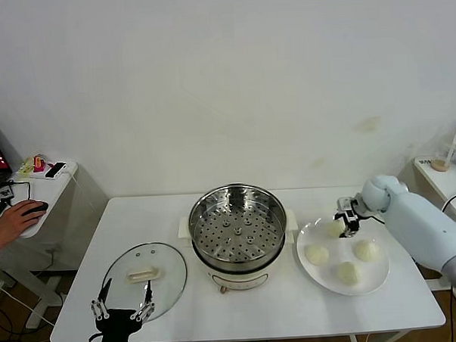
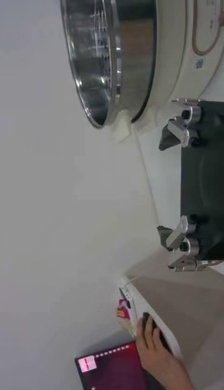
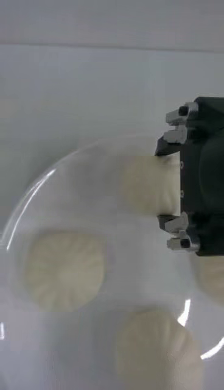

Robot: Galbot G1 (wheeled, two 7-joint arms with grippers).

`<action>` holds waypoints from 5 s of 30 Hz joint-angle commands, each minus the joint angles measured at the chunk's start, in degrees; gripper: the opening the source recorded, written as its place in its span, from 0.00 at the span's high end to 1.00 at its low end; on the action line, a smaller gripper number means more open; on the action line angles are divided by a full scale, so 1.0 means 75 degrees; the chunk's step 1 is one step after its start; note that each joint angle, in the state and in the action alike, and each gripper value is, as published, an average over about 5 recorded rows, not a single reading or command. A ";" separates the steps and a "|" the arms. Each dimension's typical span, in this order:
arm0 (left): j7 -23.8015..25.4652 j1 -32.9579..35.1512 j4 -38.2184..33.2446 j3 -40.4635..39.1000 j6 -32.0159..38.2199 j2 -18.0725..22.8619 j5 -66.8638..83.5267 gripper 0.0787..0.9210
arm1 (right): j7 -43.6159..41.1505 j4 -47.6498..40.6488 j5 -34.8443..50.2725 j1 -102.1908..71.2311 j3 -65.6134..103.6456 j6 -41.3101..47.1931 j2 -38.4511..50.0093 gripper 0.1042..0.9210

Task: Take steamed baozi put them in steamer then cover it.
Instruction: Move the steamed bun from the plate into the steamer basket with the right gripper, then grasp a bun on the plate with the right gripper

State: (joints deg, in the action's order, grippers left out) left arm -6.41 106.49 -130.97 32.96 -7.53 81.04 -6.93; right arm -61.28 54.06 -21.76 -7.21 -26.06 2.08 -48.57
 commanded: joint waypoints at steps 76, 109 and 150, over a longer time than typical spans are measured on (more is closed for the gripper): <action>0.0019 -0.0031 -0.0140 0.0229 0.0074 -0.0005 0.0053 0.12 | 0.1333 0.1752 0.2076 0.4547 -0.5805 -0.2554 -0.2434 0.18; 0.0200 -0.0548 -0.0174 0.0180 -0.0070 -0.0807 0.0315 0.12 | 0.0514 0.5789 0.3037 0.2389 -0.3799 0.1846 0.3970 0.12; 0.0259 -0.0456 -0.0075 0.0561 -0.0134 -0.0715 0.0295 0.12 | 0.0518 0.2719 0.1667 -0.0307 -0.1952 0.1637 0.0778 0.12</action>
State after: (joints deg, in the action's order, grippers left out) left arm -4.44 103.19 -131.60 37.20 -8.57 75.57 -4.68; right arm -57.49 78.37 -8.02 -8.17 -41.47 14.17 -38.79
